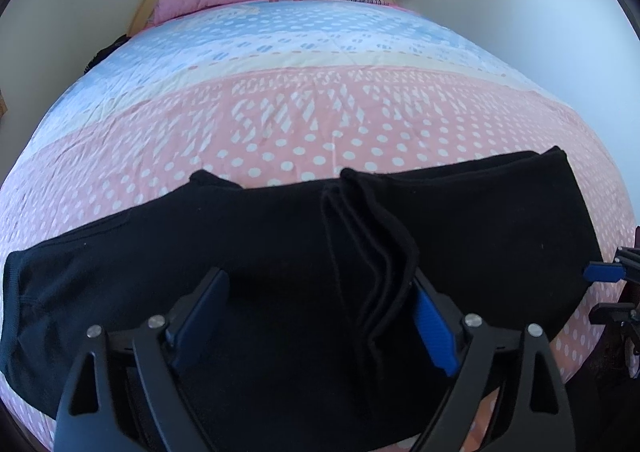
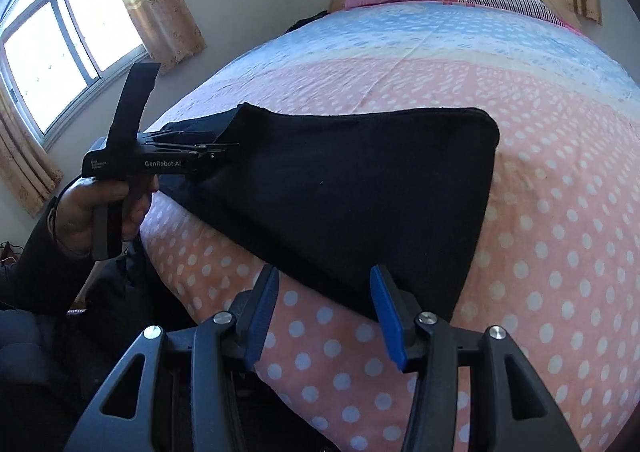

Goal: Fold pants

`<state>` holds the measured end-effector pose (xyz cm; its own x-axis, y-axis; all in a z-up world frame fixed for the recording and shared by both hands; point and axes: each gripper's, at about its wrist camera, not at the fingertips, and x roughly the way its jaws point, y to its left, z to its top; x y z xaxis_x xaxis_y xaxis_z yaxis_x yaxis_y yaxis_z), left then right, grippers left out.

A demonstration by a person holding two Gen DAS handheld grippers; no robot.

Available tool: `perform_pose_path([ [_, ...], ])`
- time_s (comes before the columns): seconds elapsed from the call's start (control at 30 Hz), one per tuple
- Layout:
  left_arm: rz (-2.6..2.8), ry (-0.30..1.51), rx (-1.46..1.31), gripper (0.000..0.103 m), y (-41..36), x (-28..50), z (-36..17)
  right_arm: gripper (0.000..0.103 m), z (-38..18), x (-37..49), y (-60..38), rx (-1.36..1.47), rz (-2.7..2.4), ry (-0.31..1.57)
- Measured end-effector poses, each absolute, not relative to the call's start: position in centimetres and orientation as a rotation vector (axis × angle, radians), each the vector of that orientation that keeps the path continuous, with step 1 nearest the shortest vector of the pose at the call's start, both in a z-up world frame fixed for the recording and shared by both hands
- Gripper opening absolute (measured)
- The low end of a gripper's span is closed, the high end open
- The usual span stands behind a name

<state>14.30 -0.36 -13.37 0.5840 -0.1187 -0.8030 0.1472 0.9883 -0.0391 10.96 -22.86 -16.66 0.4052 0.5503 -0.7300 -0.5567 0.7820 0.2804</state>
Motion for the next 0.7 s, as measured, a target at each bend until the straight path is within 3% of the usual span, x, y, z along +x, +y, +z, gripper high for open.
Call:
perform_pose_path([
  [0.37,-0.156,0.929,0.044,0.091,0.3,14.0,-12.8,0.05,-13.5,11.6,-18.9,0.006,0.811,0.852],
  [0.7,-0.034,0.905,0.095,0.091,6.1,13.0,-11.7,0.05,-15.8,15.2,-9.1,0.01,0.94,0.887],
])
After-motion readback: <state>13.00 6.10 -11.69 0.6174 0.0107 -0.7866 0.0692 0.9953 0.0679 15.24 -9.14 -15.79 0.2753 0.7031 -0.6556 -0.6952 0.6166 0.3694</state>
